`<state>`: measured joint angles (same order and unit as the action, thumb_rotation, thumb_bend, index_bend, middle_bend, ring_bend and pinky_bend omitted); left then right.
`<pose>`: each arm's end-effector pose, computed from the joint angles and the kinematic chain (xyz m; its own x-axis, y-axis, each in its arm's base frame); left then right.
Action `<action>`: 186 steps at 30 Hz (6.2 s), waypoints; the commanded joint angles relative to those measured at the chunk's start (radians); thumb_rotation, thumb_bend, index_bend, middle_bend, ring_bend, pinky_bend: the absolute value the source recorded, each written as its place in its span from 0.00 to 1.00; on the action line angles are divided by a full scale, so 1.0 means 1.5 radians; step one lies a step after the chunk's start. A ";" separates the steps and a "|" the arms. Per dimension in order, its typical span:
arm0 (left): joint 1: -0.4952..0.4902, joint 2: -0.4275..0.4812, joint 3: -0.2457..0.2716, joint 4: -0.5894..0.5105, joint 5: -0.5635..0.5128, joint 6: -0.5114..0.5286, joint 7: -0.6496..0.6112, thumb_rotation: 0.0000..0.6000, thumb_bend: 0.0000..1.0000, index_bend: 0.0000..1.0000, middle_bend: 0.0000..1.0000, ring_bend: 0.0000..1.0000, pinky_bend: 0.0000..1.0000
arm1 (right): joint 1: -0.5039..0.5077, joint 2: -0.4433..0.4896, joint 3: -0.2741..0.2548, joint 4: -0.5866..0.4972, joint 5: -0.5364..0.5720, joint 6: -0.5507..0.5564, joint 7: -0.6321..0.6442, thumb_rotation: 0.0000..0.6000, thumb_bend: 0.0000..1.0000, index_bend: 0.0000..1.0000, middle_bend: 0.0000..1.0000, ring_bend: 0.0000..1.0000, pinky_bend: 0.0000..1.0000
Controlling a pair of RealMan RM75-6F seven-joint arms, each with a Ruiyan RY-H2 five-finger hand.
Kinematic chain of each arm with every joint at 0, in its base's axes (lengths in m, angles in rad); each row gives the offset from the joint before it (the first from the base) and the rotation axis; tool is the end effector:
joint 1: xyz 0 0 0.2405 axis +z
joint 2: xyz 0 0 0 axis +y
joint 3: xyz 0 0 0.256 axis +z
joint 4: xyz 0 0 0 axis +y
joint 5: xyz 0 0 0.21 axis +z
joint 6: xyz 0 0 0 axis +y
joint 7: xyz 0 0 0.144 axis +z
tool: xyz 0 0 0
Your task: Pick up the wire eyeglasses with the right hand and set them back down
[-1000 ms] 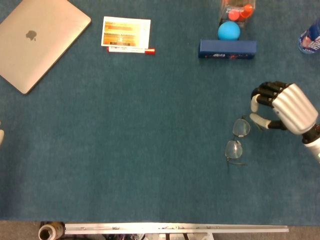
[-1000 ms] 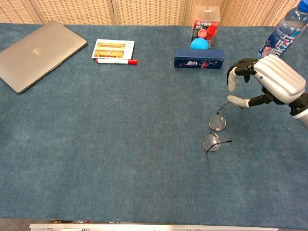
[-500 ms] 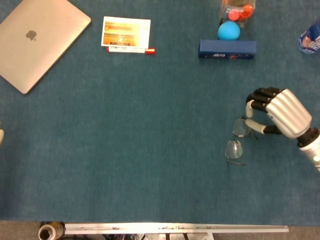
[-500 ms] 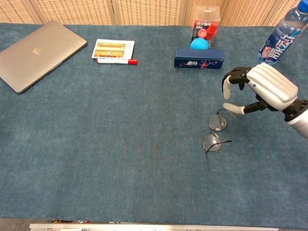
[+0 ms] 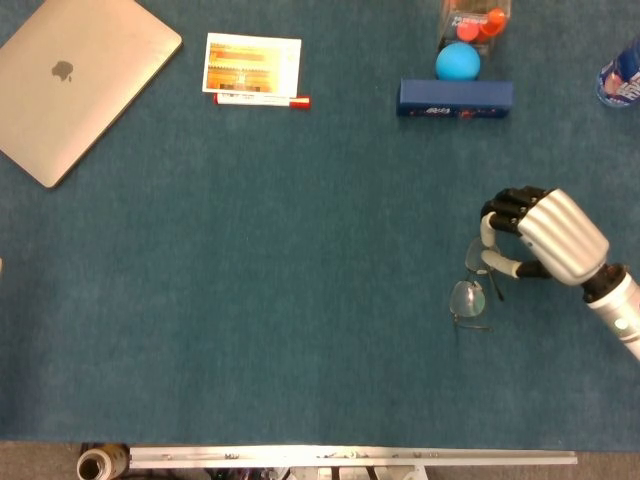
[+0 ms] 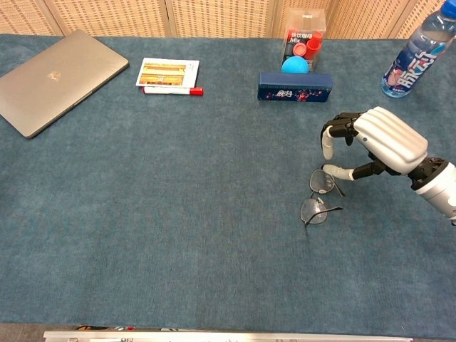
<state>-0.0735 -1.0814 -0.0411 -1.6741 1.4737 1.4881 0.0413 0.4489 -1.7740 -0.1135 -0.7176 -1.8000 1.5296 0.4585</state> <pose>-0.3075 0.1749 0.1659 0.4091 0.0152 0.9124 0.9121 0.0239 -0.4094 -0.2653 -0.2614 -0.0173 0.2927 -0.1237 0.9482 -0.7678 -0.6215 0.1560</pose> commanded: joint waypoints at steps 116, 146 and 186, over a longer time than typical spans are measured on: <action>-0.003 -0.003 -0.003 0.001 -0.010 -0.008 0.018 1.00 0.28 0.53 0.55 0.42 0.59 | 0.041 0.241 -0.054 -0.461 -0.190 0.001 -0.250 1.00 0.29 0.61 0.56 0.43 0.60; -0.003 -0.001 -0.002 -0.004 -0.010 -0.009 0.020 1.00 0.28 0.53 0.55 0.42 0.59 | 0.015 0.237 -0.063 -0.401 -0.184 -0.016 -0.258 1.00 0.30 0.61 0.56 0.43 0.60; -0.004 -0.001 0.000 -0.004 -0.009 -0.013 0.019 1.00 0.28 0.53 0.55 0.42 0.59 | 0.009 0.169 -0.015 -0.265 -0.083 -0.060 -0.216 1.00 0.30 0.61 0.56 0.43 0.60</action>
<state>-0.0798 -1.0824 -0.0411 -1.6795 1.4601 1.4692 0.0705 0.4621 -1.5155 -0.1380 -1.1191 -1.9276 1.4425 0.1305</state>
